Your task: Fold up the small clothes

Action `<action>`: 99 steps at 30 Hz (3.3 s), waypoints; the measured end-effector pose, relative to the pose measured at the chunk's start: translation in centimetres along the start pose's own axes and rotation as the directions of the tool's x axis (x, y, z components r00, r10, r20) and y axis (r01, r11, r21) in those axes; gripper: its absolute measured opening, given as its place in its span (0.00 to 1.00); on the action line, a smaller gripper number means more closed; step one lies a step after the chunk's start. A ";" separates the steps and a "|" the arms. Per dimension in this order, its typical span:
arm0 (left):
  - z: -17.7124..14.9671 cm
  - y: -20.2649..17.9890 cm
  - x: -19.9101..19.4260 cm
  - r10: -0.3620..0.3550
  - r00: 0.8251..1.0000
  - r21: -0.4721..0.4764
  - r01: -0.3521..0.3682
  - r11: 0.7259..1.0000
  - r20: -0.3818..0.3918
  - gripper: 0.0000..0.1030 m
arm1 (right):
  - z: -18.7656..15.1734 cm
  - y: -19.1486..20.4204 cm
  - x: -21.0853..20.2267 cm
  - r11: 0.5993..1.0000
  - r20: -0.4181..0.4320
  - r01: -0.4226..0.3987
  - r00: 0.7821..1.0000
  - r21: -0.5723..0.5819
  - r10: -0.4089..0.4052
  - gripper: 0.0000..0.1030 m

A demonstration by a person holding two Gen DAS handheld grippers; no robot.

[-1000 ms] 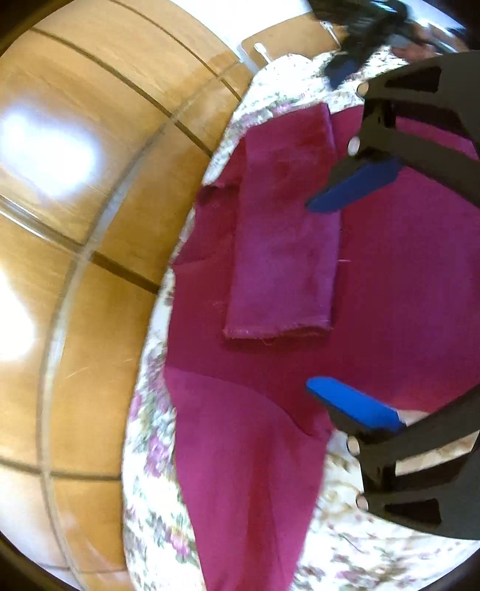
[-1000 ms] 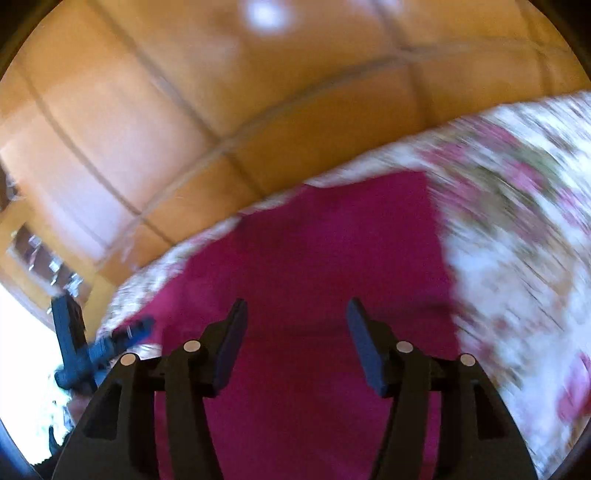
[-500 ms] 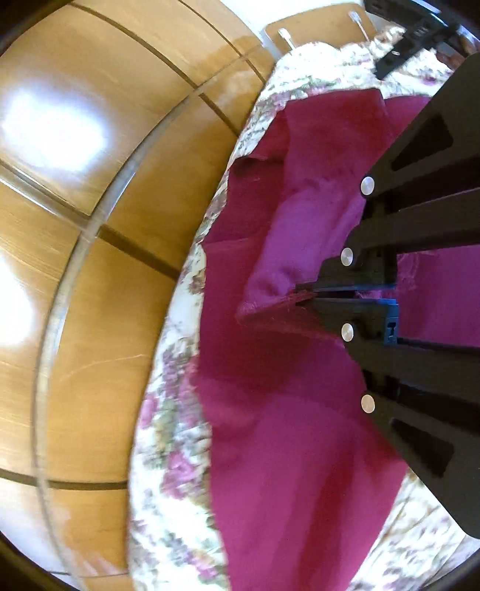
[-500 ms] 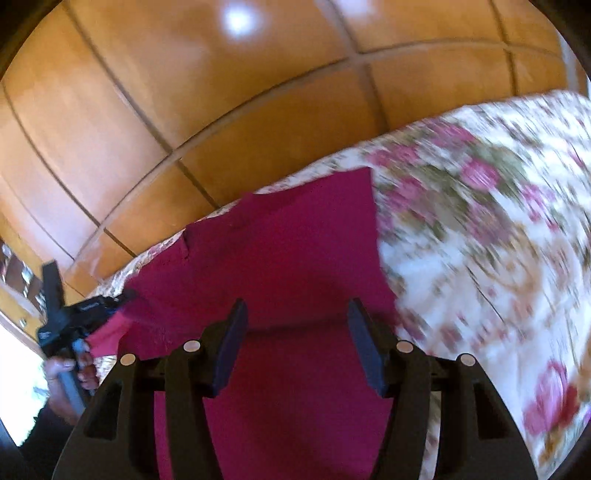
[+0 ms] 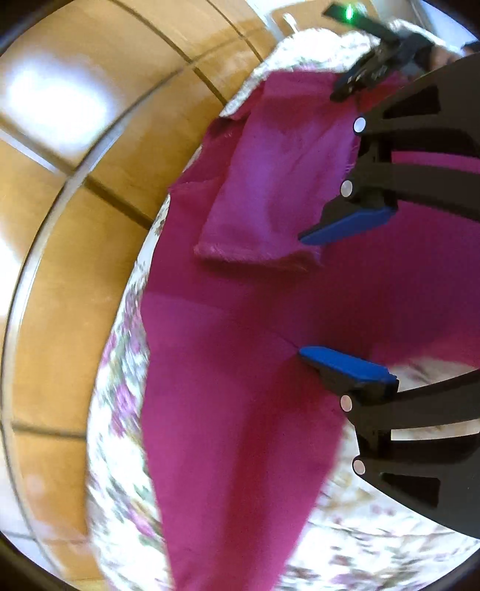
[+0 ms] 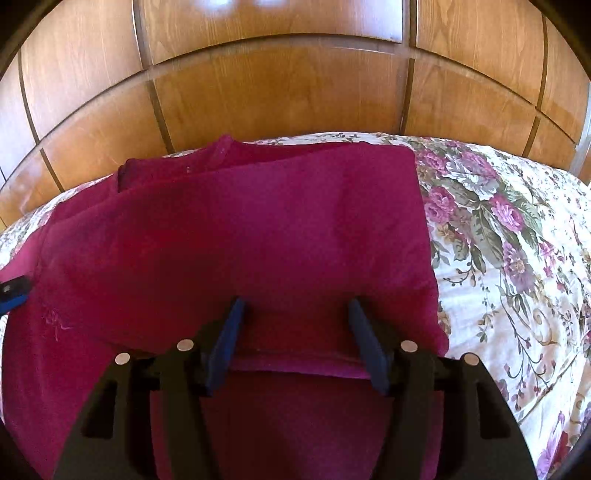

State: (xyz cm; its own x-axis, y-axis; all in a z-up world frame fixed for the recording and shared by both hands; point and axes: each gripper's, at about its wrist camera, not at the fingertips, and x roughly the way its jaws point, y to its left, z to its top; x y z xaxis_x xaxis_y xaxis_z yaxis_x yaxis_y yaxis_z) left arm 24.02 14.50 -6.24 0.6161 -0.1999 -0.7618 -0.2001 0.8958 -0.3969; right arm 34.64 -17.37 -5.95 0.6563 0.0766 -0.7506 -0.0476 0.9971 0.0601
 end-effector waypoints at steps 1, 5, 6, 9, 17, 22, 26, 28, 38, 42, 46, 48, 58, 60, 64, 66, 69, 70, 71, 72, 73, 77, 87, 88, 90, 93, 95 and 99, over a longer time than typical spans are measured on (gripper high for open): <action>-0.4 1.0 -0.9 -0.036 0.999 -0.029 0.036 0.999 0.008 0.55 | 0.1 0.1 0.1 1.000 -0.002 0.005 1.000 -0.004 -0.005 0.60; -1.6 5.2 -5.2 -0.056 0.992 -0.122 0.071 0.990 0.116 0.55 | 0.3 0.6 0.1 0.998 0.002 0.048 0.999 -0.030 -0.048 0.64; -2.0 7.1 -6.4 -0.053 0.988 -0.165 0.076 0.983 0.143 0.55 | 0.2 0.5 0.1 0.998 0.004 0.048 0.999 -0.030 -0.048 0.64; -2.4 12.4 -8.7 0.006 0.982 -0.293 0.050 0.955 0.189 0.55 | 0.2 0.5 0.0 0.999 0.007 0.046 0.999 -0.027 -0.045 0.64; -2.0 27.1 -13.8 0.139 0.959 -0.631 0.049 0.774 0.246 0.55 | 0.0 1.0 -0.1 0.995 0.016 0.087 0.996 -0.047 -0.086 0.67; -0.8 32.0 -13.8 0.202 0.948 -0.745 0.050 0.665 0.245 0.54 | 0.0 1.2 -0.1 0.993 0.018 0.102 0.995 -0.053 -0.101 0.68; 0.5 33.8 -13.2 0.253 0.938 -0.755 0.012 0.656 0.235 0.43 | -0.1 1.3 0.0 0.992 0.019 0.111 0.994 -0.058 -0.110 0.69; 1.6 34.0 -12.7 0.281 0.937 -0.740 -0.037 0.672 0.208 0.13 | -0.1 1.3 0.0 0.992 0.019 0.112 0.994 -0.059 -0.111 0.69; 4.5 20.2 -15.5 0.086 0.926 -0.351 0.052 0.935 0.367 0.08 | -0.1 1.2 0.1 0.992 0.020 0.112 0.994 -0.060 -0.111 0.69; 3.9 10.6 -13.5 -0.061 0.941 -0.149 0.117 0.982 0.334 0.08 | -0.1 1.2 0.1 0.992 0.021 0.113 0.994 -0.059 -0.111 0.69; 0.9 1.0 -8.3 -0.163 0.966 0.033 0.160 0.987 0.198 0.08 | -0.1 0.9 0.0 0.993 0.022 0.104 0.994 -0.053 -0.103 0.69; -0.7 -1.9 -5.8 -0.171 0.977 0.077 0.162 0.984 0.129 0.08 | 0.0 0.8 0.1 0.994 0.021 0.097 0.995 -0.049 -0.096 0.69; -7.1 -5.9 -3.6 -0.110 0.993 0.192 0.098 0.976 0.051 0.47 | 0.1 0.4 0.1 0.998 0.011 0.061 0.998 -0.023 -0.060 0.70; -8.5 -5.5 -4.3 -0.088 0.994 0.205 0.073 0.976 0.065 0.47 | 0.5 0.4 -0.1 0.998 0.000 0.052 0.999 -0.018 -0.052 0.70; -11.3 -3.5 -5.2 -0.041 0.996 0.213 0.022 0.977 0.084 0.47 | 1.3 1.7 -3.1 0.997 0.042 -0.072 0.997 0.035 0.070 0.71; -11.6 -3.3 -4.8 -0.036 0.996 0.214 0.016 0.977 0.088 0.47 | 1.4 3.8 -4.0 0.954 -0.005 -0.292 0.956 0.072 0.293 0.70; -12.2 -3.1 -4.4 -0.034 0.994 0.224 0.010 0.975 0.106 0.47 | 1.0 8.7 -3.7 0.860 -0.112 -0.505 0.852 0.075 0.511 0.70; -12.2 -3.0 -4.3 -0.038 0.994 0.222 0.014 0.975 0.103 0.47 | 0.8 10.2 -3.4 0.840 -0.141 -0.539 0.828 0.068 0.543 0.70; -12.1 -2.7 -4.2 -0.047 0.994 0.214 0.024 0.977 0.101 0.47 | 0.6 11.9 -2.8 0.816 -0.182 -0.573 0.796 0.079 0.577 0.69; -12.1 -2.5 -4.1 -0.056 0.993 0.207 0.034 0.978 0.102 0.47 | 0.4 13.2 -2.1 0.811 -0.215 -0.578 0.784 0.090 0.583 0.69; -12.1 -2.3 -4.1 -0.071 0.992 0.199 0.049 0.979 0.105 0.47 | 0.3 14.6 -1.2 0.820 -0.244 -0.564 0.785 0.096 0.569 0.67; -11.9 -1.9 -4.0 -0.093 0.989 0.187 0.071 0.980 0.111 0.47 | 0.6 17.3 0.7 0.849 -0.295 -0.521 0.800 0.087 0.522 0.04; -12.5 -1.8 -4.1 -0.098 0.989 0.209 0.073 0.975 0.114 0.53 | 7.6 14.5 -9.4 0.864 0.014 -0.497 0.866 -0.079 0.500 0.04; -12.5 -1.8 -4.1 -0.098 0.989 0.209 0.072 0.975 0.114 0.53 | 8.1 13.6 -9.9 0.873 0.038 -0.480 0.874 -0.084 0.485 0.04; -12.5 -1.8 -4.1 -0.096 0.989 0.210 0.071 0.975 0.114 0.53 | 8.7 11.3 -10.3 0.899 0.071 -0.430 0.898 -0.082 0.435 0.04; -12.5 -2.1 -4.0 -0.092 0.989 0.214 0.066 0.975 0.114 0.53 | 8.5 7.2 -9.0 0.938 0.068 -0.344 0.936 -0.026 0.345 0.04; -12.5 -2.2 -4.0 -0.089 0.990 0.216 0.063 0.974 0.113 0.53 | 7.7 4.5 -7.3 0.962 0.045 -0.270 0.962 0.025 0.269 0.04; -12.6 -2.5 -3.7 -0.090 0.990 0.222 0.064 0.973 0.110 0.56 | 5.9 -0.7 -3.8 0.978 -0.024 -0.164 0.985 0.132 0.169 0.04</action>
State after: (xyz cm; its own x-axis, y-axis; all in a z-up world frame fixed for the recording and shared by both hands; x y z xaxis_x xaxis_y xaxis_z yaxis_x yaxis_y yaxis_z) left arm 12.64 8.04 -8.85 0.7117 -0.2350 -0.6620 0.0137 0.9469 -0.3214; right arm 36.61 -18.37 0.74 0.6203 0.2440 -0.7455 -0.0552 0.9616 0.2687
